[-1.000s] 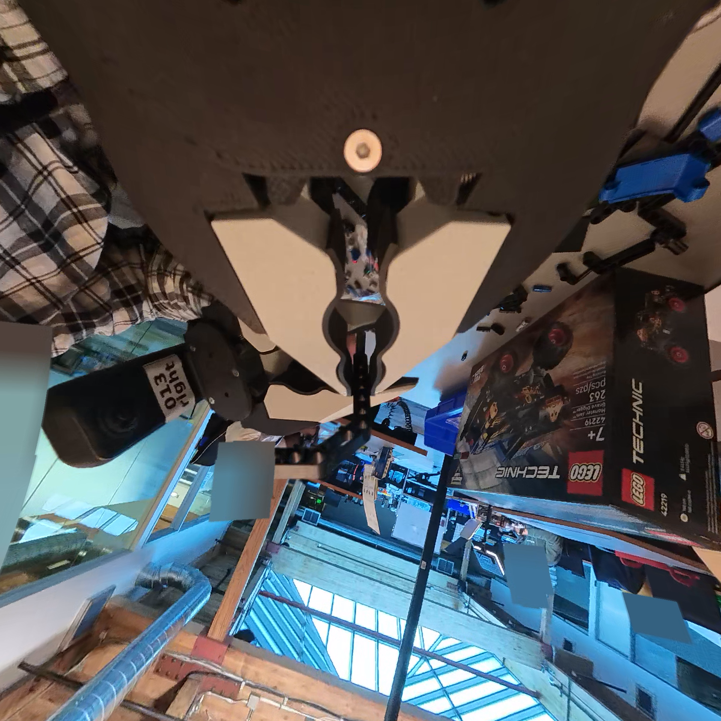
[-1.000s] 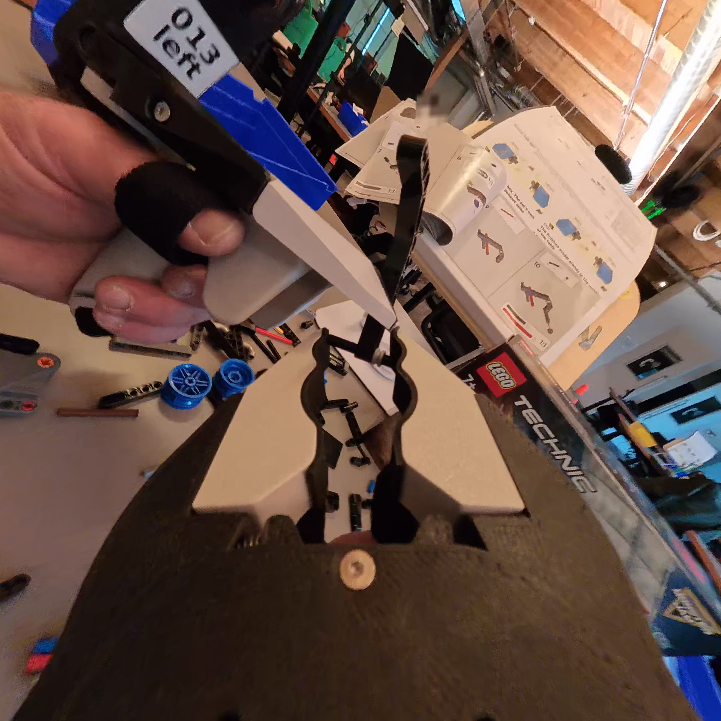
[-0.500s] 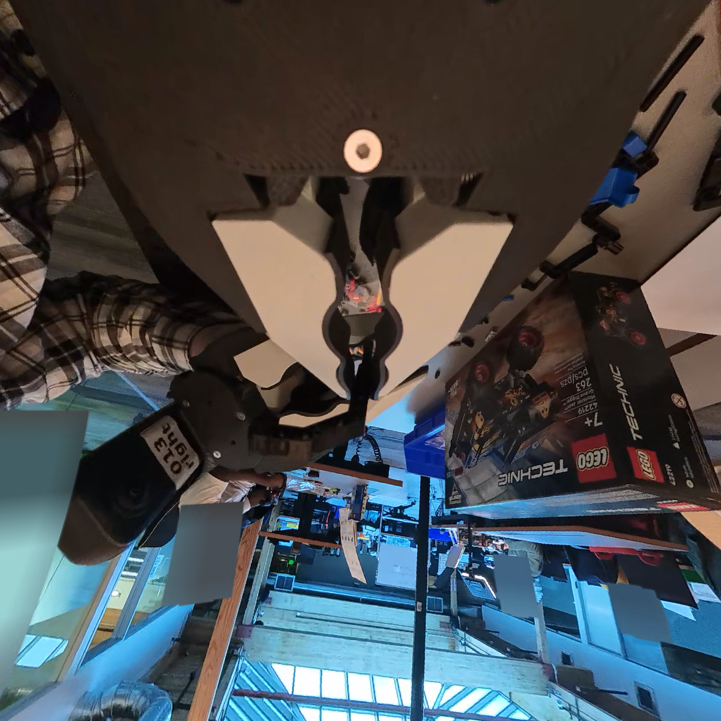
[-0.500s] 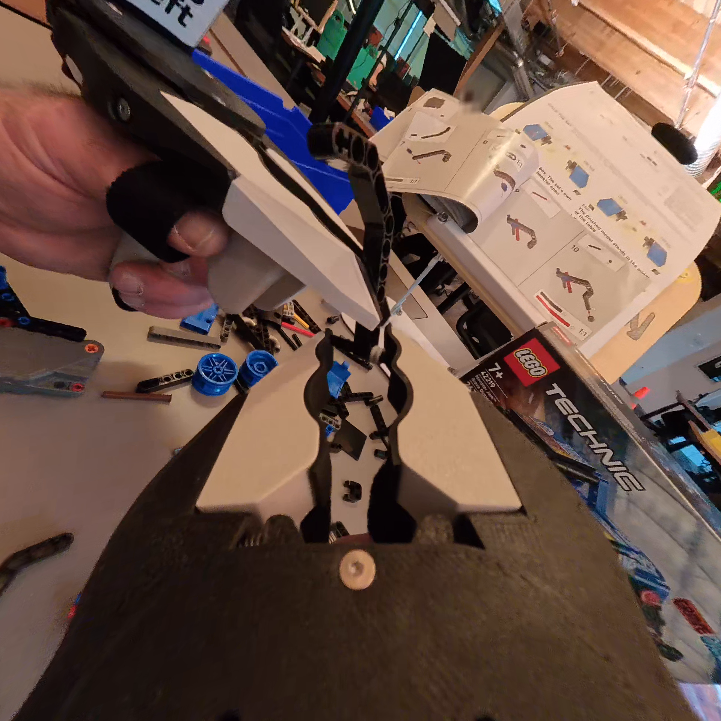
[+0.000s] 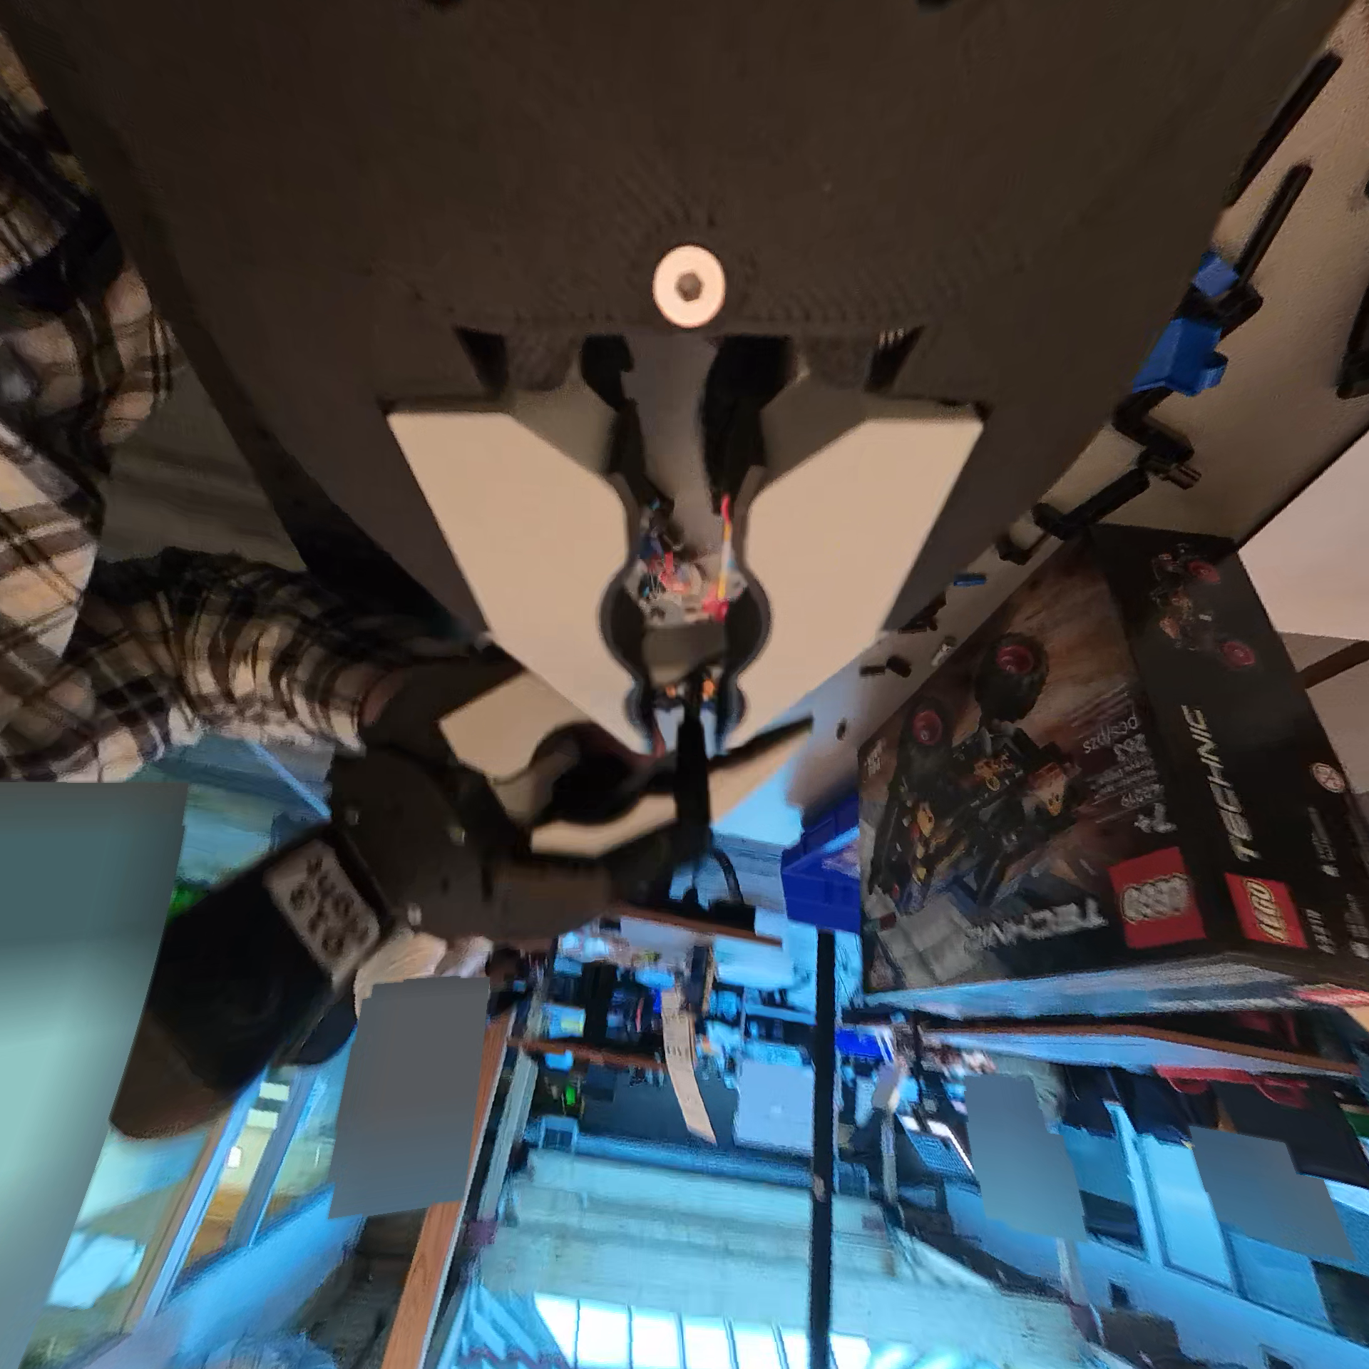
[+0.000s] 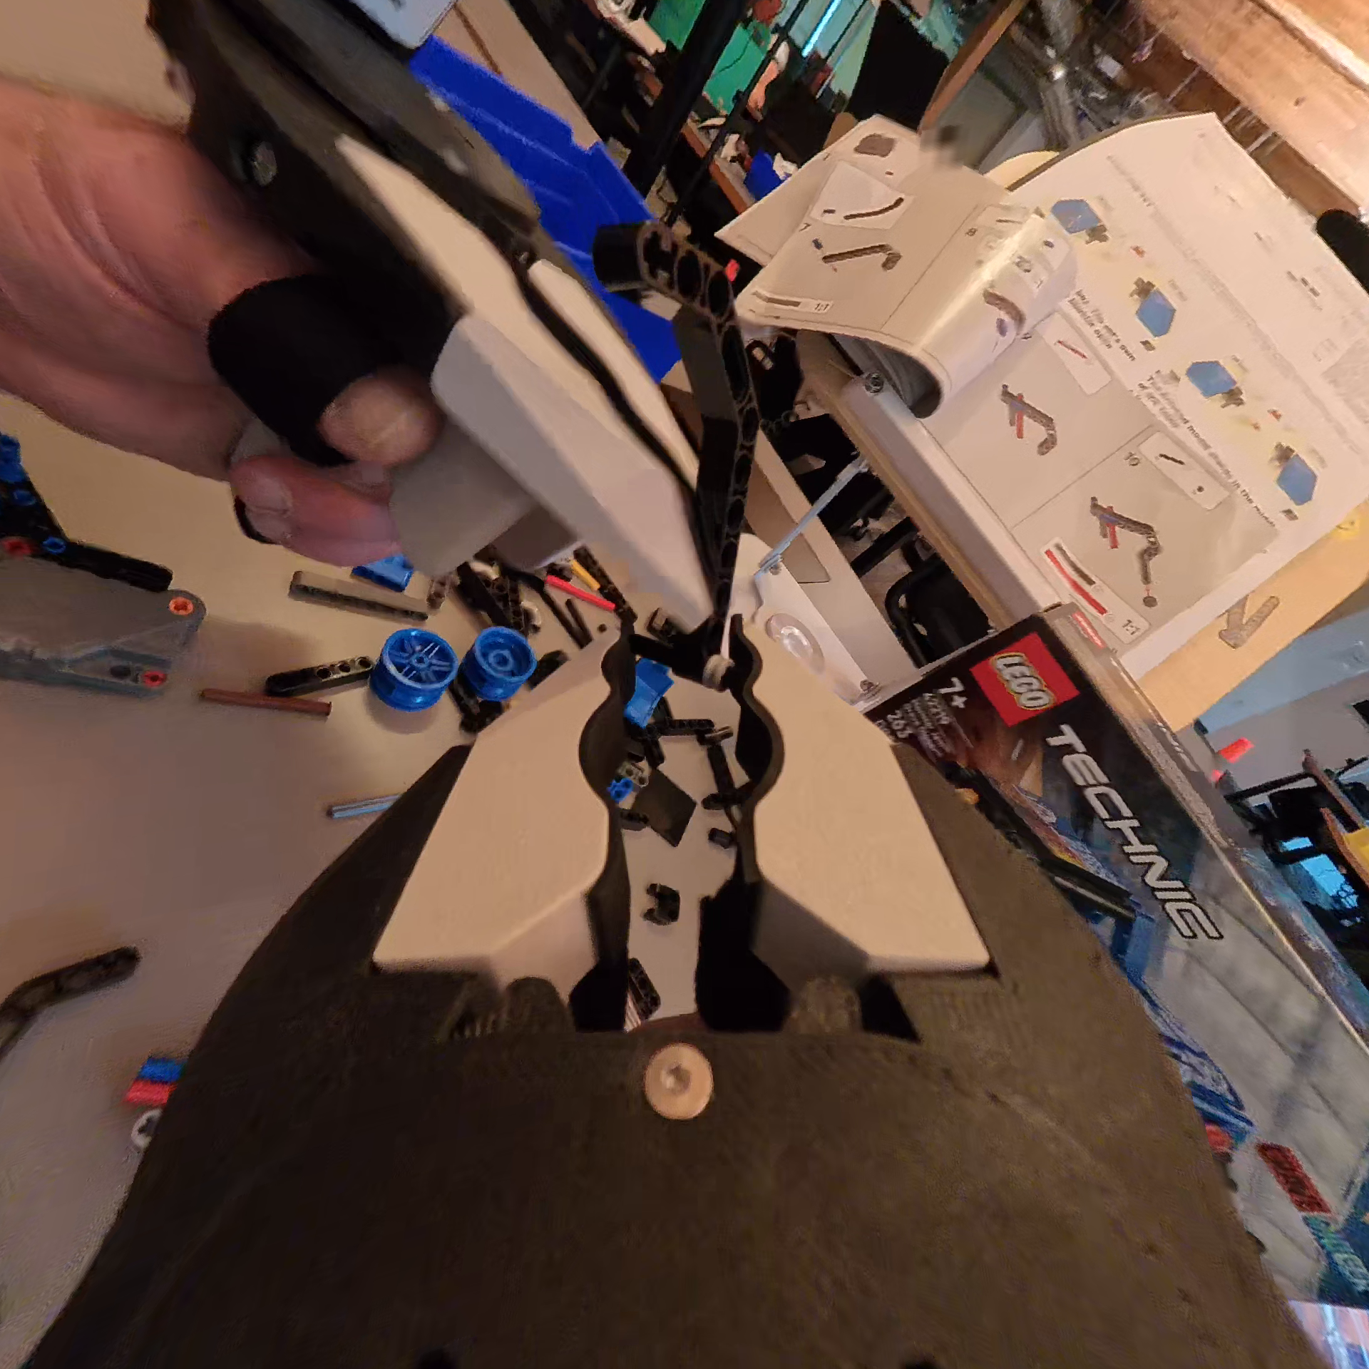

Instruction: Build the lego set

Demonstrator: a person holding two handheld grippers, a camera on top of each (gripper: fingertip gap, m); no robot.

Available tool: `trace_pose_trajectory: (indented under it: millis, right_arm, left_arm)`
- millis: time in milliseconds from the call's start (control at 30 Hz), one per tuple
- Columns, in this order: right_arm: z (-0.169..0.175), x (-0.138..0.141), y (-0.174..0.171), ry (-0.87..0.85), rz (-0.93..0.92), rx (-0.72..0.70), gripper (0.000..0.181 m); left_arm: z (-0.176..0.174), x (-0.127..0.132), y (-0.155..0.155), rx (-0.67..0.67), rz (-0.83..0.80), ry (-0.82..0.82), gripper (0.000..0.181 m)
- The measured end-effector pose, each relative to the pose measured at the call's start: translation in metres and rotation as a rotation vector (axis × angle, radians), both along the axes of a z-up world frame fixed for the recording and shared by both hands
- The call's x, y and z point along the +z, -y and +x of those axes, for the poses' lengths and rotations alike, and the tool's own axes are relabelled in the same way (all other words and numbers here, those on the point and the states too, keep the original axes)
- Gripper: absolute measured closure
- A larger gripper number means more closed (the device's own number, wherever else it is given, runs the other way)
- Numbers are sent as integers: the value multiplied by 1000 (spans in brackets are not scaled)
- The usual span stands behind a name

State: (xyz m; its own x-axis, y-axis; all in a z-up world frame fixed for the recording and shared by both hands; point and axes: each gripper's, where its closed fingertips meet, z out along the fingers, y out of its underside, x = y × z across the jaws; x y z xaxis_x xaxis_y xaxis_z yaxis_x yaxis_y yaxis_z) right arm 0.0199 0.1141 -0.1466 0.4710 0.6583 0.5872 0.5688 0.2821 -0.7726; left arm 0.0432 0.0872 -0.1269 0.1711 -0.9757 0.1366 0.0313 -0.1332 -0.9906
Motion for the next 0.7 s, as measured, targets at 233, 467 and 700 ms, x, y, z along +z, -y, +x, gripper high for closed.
trace_pose_trajectory:
  millis: [233,467,700]
  right_arm:
    - [-2,1,4,-13,-20,18,158]
    - [-5,7,9,-56,-9,31,158]
    - [-5,11,14,-99,-18,44,160]
  left_arm:
    - [7,-2,1,23,52,-45,176]
    - [4,2,7,11,103,-66,176]
    - [4,3,12,6,144,-76,175]
